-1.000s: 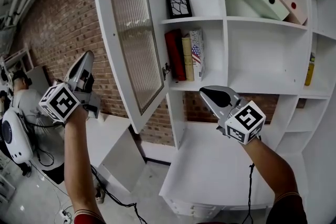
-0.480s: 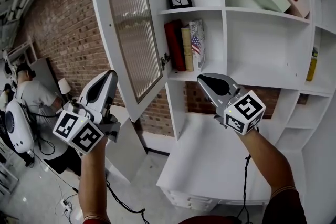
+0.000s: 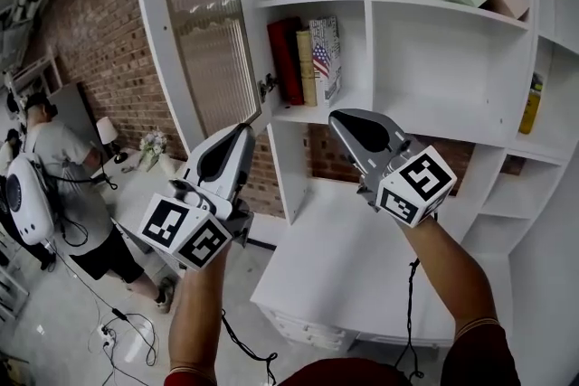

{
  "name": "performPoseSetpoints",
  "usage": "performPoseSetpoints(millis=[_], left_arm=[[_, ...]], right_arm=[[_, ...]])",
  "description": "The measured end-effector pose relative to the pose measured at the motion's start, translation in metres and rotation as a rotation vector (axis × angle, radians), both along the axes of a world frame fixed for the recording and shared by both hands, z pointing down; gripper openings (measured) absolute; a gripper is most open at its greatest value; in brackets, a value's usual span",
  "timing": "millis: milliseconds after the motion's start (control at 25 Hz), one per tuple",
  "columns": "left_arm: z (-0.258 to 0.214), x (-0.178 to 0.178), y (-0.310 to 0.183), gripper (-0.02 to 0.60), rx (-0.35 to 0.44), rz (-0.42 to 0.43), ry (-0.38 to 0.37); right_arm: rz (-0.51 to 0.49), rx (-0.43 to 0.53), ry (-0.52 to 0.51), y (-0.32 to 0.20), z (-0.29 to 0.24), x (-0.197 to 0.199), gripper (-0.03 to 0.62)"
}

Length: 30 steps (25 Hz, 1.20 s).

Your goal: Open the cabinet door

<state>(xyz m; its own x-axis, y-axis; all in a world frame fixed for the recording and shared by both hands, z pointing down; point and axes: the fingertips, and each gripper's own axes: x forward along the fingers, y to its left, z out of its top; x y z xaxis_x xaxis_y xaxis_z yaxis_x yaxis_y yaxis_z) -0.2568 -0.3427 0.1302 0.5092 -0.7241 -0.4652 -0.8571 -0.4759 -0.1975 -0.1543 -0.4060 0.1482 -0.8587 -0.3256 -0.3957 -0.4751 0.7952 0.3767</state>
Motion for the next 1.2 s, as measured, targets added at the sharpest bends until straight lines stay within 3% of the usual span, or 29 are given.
performPoseSetpoints(millis=[160,440,840,1200], left_arm=[[0.013,0.037,-0.008,0.008,0.002,0.038,0.001],[0.029,0.075,-0.015,0.008,0.014,0.016,-0.042],[0.049,0.09,-0.024,0.008,-0.008,-0.031,-0.073],[0.057,0.099,-0.029,0.008,-0.019,-0.035,-0.09]], right_arm=[[-0.033,0.002,-0.025,0.014,0.0,0.012,0.012],[-0.041,0.035,-0.047,0.03,0.005,0.032,0.012],[-0.034,-0.033,-0.094,0.019,0.026,0.062,0.012],[-0.009,0.002,-0.056,0.025,0.038,0.061,0.011]])
